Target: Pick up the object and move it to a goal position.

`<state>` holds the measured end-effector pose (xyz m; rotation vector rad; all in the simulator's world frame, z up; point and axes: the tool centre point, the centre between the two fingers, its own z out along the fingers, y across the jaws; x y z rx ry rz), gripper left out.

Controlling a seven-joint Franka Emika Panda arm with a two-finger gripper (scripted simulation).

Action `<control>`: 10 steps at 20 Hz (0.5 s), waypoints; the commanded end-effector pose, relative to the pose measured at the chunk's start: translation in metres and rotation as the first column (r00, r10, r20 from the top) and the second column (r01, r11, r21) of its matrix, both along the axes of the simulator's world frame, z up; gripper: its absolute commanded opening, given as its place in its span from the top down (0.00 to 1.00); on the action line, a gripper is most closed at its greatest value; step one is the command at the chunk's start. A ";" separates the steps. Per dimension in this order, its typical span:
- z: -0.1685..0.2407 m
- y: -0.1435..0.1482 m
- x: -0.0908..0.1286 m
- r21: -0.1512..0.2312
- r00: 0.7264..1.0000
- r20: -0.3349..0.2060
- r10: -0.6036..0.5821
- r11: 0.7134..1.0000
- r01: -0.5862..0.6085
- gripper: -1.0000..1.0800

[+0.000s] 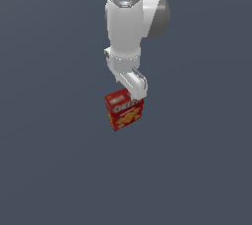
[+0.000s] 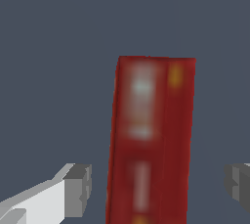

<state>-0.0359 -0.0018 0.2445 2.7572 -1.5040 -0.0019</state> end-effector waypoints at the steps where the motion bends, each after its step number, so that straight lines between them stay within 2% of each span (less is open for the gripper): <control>1: -0.001 0.000 0.001 0.000 1.000 0.001 -0.027 1.000 0.027 0.04; 10: -0.004 0.000 0.001 0.000 0.999 0.001 -0.046 0.999 0.046 0.04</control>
